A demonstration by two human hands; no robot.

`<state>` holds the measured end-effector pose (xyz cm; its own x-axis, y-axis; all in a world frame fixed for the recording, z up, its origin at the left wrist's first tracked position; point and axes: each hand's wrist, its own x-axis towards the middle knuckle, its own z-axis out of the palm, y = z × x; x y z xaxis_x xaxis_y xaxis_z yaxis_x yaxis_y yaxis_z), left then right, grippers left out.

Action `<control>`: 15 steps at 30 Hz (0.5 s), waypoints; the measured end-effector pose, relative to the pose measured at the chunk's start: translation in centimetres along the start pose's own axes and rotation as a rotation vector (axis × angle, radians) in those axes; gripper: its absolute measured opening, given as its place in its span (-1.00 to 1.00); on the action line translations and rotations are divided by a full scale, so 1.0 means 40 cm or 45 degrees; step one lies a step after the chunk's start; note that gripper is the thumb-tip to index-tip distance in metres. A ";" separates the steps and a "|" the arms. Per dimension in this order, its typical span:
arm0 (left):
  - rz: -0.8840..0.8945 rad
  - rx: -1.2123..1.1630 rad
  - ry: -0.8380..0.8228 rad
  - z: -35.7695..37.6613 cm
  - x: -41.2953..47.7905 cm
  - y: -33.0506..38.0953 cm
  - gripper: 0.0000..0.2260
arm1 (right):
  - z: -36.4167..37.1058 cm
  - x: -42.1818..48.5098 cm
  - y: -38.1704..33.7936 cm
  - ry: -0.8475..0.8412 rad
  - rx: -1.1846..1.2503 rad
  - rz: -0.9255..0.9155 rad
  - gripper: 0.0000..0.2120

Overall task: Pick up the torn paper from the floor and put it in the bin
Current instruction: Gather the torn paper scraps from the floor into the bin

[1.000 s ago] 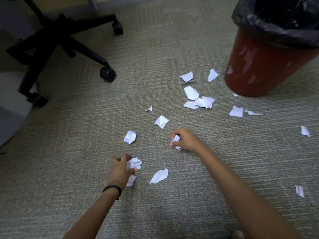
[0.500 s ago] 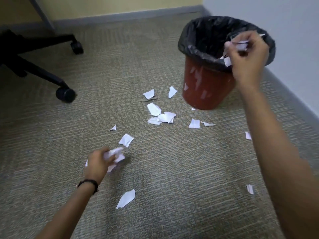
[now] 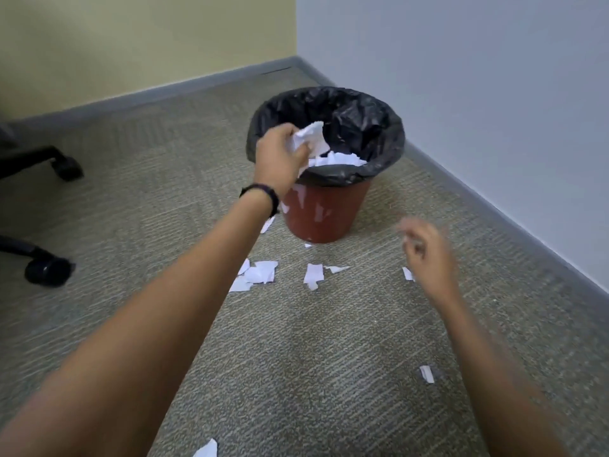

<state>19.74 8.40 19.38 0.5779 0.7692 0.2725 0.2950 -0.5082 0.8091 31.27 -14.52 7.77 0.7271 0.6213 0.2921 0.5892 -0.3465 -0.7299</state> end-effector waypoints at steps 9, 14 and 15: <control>-0.023 0.168 -0.352 0.130 0.094 0.007 -0.52 | 0.051 -0.369 0.333 -0.837 -0.667 0.716 -0.64; 0.229 0.134 -0.188 0.118 0.000 -0.029 -0.57 | 0.047 -0.406 0.355 -0.671 -0.548 0.714 -0.83; 0.273 0.151 -0.143 0.109 -0.032 -0.042 -0.59 | 0.044 -0.407 0.354 -0.638 -0.535 0.716 -0.94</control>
<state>21.81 6.57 15.42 0.7157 0.5945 0.3665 0.2396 -0.7019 0.6708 27.15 -28.32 -8.40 0.7671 0.4818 -0.4236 0.3417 -0.8656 -0.3659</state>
